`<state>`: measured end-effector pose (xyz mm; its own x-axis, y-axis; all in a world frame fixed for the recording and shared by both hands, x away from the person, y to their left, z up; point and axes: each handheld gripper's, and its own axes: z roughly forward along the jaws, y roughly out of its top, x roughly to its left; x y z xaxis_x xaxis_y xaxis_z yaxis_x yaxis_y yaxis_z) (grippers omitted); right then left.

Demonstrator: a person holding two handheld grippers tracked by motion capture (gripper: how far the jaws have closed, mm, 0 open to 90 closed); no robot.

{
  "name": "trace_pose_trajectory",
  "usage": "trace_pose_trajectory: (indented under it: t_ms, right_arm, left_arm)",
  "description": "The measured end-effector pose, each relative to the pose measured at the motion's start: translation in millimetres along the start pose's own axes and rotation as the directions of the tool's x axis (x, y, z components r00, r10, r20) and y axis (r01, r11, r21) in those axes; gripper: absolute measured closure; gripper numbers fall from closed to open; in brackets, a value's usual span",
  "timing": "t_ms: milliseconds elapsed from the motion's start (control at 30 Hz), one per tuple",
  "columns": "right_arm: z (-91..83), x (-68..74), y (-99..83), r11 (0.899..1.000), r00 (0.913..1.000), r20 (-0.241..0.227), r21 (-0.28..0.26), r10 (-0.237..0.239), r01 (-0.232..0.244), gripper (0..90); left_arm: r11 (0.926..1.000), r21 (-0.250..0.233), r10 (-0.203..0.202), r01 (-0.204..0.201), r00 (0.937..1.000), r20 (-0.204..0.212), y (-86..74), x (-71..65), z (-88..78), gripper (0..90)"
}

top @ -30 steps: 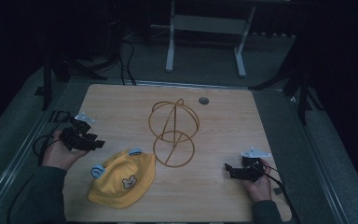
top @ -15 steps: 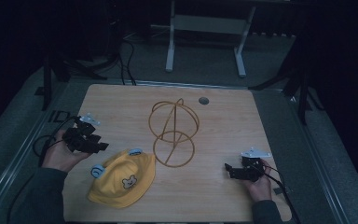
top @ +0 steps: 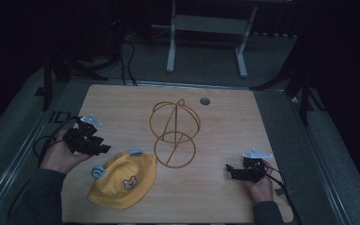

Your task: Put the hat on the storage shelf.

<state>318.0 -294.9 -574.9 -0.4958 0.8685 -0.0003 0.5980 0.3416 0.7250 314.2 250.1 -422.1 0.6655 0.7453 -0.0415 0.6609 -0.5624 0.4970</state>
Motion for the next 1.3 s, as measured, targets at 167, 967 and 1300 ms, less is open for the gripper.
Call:
trace_pose_trajectory:
  t_ms: [167, 967, 1300]
  right_arm:
    - [0.0, 0.0, 0.0, 1.0, 1.0, 0.0, 0.0, 0.0, 0.0, 13.3]
    - [0.0, 0.0, 0.0, 1.0, 1.0, 0.0, 0.0, 0.0, 0.0, 13.2]
    - [0.0, -0.1, 0.0, 1.0, 1.0, 0.0, 0.0, 0.0, 0.0, 13.2]
  left_arm:
    - [0.9999, 0.001, 0.014, -0.014, 0.9999, 0.009, 0.7, -3.7, -3.0, 54.1]
    - [0.9968, -0.01, 0.08, -0.079, 0.9945, 0.068, 7.1, -22.5, -7.8, 54.1]
    - [0.9931, -0.012, 0.117, -0.116, 0.9885, 0.095, 12.8, -36.9, -9.4, 53.8]
